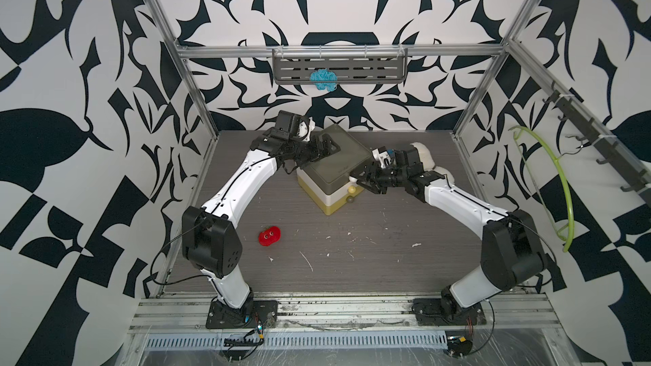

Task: Take the keys out of the drawer
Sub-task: Open the drawer in the storage box.

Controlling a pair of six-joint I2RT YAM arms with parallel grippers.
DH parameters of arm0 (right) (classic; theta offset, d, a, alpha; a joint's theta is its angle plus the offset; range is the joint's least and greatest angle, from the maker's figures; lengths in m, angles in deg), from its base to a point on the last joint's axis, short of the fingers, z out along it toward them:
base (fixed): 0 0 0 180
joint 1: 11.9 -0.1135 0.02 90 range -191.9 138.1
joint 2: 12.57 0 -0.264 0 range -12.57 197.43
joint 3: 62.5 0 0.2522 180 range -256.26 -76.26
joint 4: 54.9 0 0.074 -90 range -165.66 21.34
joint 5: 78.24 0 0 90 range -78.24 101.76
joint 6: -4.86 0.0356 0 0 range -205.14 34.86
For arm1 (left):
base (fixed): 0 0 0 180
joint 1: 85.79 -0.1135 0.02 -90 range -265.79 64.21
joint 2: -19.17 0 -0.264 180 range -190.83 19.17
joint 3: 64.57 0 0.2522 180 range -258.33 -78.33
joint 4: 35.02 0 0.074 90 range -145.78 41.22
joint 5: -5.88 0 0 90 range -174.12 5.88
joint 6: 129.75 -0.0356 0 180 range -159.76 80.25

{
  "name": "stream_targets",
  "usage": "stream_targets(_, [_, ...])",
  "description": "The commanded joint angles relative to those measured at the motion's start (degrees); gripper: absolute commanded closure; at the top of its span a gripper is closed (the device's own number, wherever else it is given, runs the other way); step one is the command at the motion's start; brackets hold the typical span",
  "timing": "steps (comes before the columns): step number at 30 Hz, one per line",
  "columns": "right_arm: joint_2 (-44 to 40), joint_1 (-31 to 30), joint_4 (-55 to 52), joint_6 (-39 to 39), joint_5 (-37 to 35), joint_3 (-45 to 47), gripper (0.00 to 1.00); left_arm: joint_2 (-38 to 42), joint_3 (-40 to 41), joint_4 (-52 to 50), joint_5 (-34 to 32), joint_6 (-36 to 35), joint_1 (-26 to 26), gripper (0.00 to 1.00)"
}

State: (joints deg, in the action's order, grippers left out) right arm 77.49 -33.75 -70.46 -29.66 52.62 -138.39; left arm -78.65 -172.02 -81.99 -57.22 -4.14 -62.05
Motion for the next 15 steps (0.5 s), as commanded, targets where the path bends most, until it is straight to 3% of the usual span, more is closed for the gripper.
stream_targets(1, [0.00,-0.59,4.53,0.92,-0.36,0.40,0.48,-0.05,0.25,0.96,1.47,-0.35,-0.19,0.01])
stream_targets(15, [0.18,-1.18,9.29,2.49,-2.15,2.61,0.72,-0.14,1.68,1.05,2.38,-0.33,-0.19,0.01])
